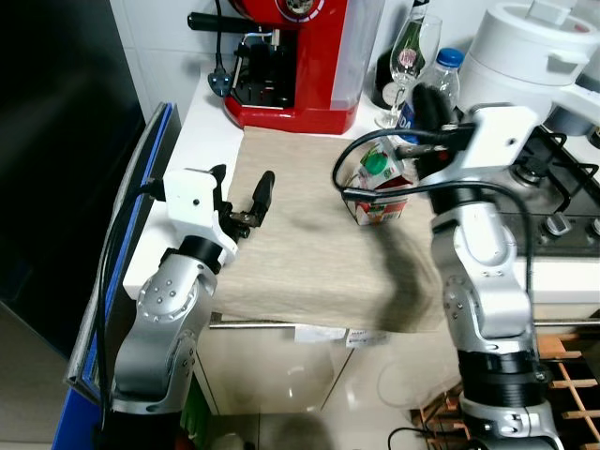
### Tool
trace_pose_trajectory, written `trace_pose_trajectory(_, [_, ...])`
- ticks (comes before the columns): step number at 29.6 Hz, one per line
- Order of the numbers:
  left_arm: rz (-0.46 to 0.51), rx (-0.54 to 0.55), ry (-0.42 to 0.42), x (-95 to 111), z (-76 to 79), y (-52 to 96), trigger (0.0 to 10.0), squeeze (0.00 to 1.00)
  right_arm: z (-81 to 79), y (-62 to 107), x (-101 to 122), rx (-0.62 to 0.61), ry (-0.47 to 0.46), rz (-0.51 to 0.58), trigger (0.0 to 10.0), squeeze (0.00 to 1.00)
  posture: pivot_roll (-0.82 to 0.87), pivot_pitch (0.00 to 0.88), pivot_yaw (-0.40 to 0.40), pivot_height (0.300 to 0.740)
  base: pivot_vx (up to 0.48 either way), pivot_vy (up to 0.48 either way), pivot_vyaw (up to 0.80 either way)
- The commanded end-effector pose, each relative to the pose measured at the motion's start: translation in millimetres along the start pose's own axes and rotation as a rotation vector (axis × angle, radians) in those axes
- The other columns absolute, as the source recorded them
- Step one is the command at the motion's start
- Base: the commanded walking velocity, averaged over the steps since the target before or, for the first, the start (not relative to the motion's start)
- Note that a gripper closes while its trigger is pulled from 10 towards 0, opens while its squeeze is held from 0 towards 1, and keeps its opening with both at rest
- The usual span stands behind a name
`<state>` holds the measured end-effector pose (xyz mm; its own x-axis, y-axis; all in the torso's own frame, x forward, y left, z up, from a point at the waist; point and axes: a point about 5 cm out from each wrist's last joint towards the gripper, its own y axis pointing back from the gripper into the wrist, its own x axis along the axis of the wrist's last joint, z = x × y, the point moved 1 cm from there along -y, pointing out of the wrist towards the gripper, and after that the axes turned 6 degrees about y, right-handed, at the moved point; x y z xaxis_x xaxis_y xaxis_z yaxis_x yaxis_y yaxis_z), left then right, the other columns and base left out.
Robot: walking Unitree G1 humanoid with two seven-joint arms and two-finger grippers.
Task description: Restocking fridge
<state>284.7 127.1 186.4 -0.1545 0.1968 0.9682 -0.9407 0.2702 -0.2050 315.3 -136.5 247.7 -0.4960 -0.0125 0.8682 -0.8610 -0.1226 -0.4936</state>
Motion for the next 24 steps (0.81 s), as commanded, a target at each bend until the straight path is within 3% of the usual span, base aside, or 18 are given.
trace_pose_trajectory(1, [-0.001, -0.026, -0.019, 1.4, 3.5, 2.4, 10.0, 0.00, 15.0, 9.5, 1.1, -0.032, 0.010, -0.007, 10.0, 1.00, 0.02, 0.000, -0.051, 0.740, 0.000, 0.000, 0.00])
trace_pose_trajectory(5, [0.008, -0.106, -0.049, 4.0, 9.9, 2.7, 10.0, 0.00, 25.1, 17.4, -3.4, -0.083, -0.095, -0.061, 10.0, 1.00, 0.00, 0.000, -0.046, 0.740, 0.000, 0.000, 0.00])
trace_pose_trajectory(8, [0.037, -0.219, -0.054, 11.5, 19.8, 2.5, 10.0, 0.00, 31.9, 27.5, -6.4, -0.013, -0.178, -0.124, 10.0, 1.00, -0.02, 0.000, -0.039, 0.740, 0.000, 0.000, 0.00])
trace_pose_trajectory(12, [0.046, -0.245, -0.036, 13.9, 24.0, 2.5, 10.0, 0.00, 33.5, 35.1, -6.9, 0.035, -0.169, -0.148, 10.0, 1.00, -0.03, 0.000, -0.033, 0.740, 0.000, 0.000, 0.00])
trace_pose_trajectory(16, [0.046, -0.252, -0.030, 14.7, 25.4, 2.8, 10.0, 0.00, 28.6, 39.9, -5.2, 0.077, -0.175, -0.156, 10.0, 1.00, -0.03, 0.000, -0.030, 0.740, 0.000, 0.000, 0.00])
trace_pose_trajectory(18, [0.043, -0.253, -0.027, 13.4, 25.5, 2.9, 10.0, 0.00, 13.7, 45.3, -2.8, 0.154, -0.207, -0.175, 10.0, 1.00, -0.03, 0.000, -0.030, 0.740, 0.000, 0.000, 0.00])
trace_pose_trajectory(21, [0.041, -0.256, -0.024, 12.5, 26.0, 3.2, 10.0, 0.00, 5.6, 46.7, -3.1, 0.196, -0.213, -0.191, 10.0, 1.00, -0.04, 0.000, -0.030, 0.740, 0.000, 0.000, 0.00])
trace_pose_trajectory(24, [0.041, -0.256, -0.023, 12.4, 26.2, 3.5, 10.0, 0.00, 3.4, 47.6, -7.6, 0.221, -0.199, -0.225, 10.0, 1.00, -0.03, 0.000, -0.034, 0.740, 0.000, 0.000, 0.00])
